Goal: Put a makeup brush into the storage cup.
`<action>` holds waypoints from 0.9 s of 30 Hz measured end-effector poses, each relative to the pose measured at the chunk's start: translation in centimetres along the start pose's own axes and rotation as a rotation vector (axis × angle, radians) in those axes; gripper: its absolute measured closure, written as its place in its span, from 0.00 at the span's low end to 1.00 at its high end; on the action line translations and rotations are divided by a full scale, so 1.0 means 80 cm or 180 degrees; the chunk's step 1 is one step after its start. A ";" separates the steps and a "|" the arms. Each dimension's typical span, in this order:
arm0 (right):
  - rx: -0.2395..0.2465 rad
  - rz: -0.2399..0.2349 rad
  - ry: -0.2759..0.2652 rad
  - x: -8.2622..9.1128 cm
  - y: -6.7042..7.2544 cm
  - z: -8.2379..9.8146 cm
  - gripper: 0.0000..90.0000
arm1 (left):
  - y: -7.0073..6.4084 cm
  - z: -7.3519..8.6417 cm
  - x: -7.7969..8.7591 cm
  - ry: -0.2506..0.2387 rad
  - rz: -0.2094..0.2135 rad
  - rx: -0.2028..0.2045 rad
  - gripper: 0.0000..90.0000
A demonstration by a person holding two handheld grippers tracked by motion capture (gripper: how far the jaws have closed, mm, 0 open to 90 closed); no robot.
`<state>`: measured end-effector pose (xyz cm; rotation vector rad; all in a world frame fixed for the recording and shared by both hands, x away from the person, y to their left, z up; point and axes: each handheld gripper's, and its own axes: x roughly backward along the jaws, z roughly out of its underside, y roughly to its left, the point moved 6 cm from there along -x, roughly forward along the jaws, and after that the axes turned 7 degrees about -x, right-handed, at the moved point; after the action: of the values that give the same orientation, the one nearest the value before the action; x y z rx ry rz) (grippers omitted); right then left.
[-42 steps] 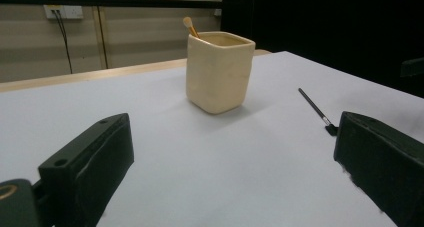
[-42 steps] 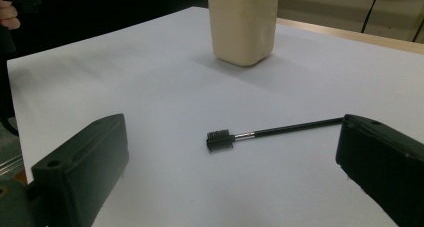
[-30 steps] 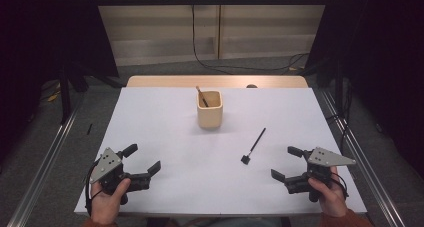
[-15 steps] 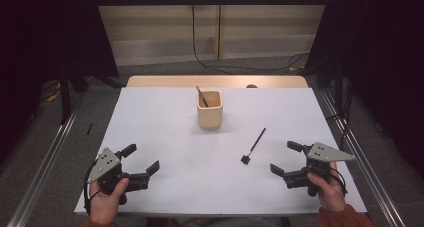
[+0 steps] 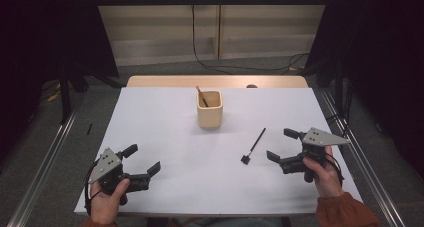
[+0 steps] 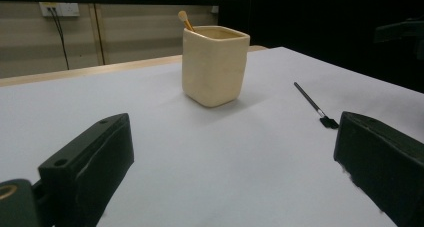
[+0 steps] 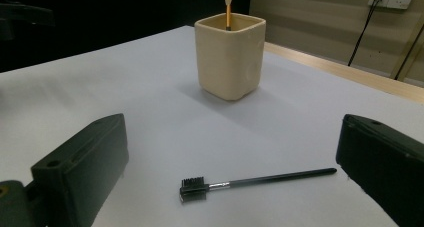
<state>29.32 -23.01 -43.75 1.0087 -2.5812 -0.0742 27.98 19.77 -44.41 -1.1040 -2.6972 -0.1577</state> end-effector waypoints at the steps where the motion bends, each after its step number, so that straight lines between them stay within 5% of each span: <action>1: 0.0012 -0.0005 0.0012 -0.003 -0.002 -0.002 0.00 | 0.000 0.000 0.000 0.0004 0.0005 0.0001 0.03; 11: -0.0054 -0.0024 0.0111 -0.027 -0.016 -0.016 0.00 | -0.002 0.001 -0.001 0.0025 0.0025 -0.0019 0.03; 27: 0.0056 0.0004 0.0336 -0.060 -0.045 -0.042 0.01 | -0.003 0.001 -0.002 0.0035 0.0032 -0.0014 0.03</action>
<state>36.07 -22.19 -42.78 0.9899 -2.4911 0.0020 27.94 19.53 -44.51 -1.1146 -2.6826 -0.1674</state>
